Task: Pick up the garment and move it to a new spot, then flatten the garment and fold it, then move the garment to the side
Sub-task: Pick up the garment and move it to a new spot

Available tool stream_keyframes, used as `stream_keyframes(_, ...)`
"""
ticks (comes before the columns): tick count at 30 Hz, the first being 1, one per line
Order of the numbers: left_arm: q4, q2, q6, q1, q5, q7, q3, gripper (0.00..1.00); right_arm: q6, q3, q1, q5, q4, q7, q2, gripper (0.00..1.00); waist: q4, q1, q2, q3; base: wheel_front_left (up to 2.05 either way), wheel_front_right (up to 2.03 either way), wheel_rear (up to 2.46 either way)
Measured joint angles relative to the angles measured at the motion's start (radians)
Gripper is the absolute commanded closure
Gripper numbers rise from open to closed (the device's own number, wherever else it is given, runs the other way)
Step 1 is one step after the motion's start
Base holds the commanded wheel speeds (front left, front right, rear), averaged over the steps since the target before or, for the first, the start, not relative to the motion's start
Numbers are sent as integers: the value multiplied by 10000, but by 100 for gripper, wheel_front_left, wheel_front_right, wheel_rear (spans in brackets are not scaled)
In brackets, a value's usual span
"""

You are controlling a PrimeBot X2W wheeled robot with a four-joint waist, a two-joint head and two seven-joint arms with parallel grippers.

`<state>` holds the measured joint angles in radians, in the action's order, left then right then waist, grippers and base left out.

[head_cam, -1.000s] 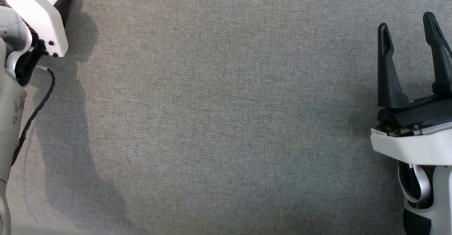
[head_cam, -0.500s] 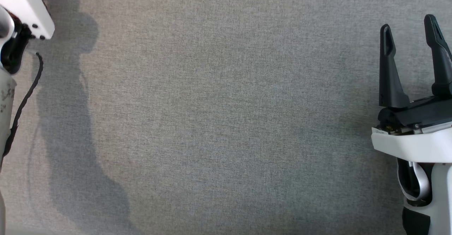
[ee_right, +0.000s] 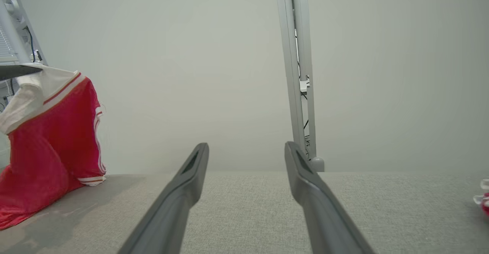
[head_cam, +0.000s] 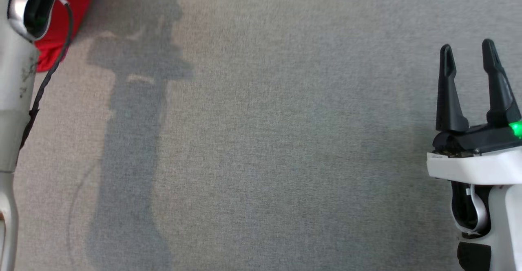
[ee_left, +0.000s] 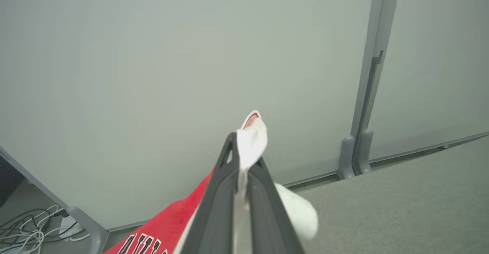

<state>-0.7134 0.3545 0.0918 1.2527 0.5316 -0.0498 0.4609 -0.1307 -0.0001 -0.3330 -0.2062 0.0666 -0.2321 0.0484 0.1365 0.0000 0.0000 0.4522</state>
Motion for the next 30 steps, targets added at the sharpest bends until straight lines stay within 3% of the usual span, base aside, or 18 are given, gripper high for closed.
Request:
stream_keyframes(12,1778,-1068,-420,553,-320,-631,738,100,0,176,501,-842,-1202,-270,0,0,-901,0,0,-1538,0,0,0)
stream_keyframes(21,2731,-1762,-846,1227,-100,-1041,732,100,0,40,806,-1120,-1308,-282,0,0,-1842,0,0,-2284,0,0,0)
stream_keyframes(30,2452,-1388,-1202,-1702,483,-1083,842,100,0,-165,1038,-1101,-1304,-282,0,0,-2116,0,0,-2186,0,0,0)
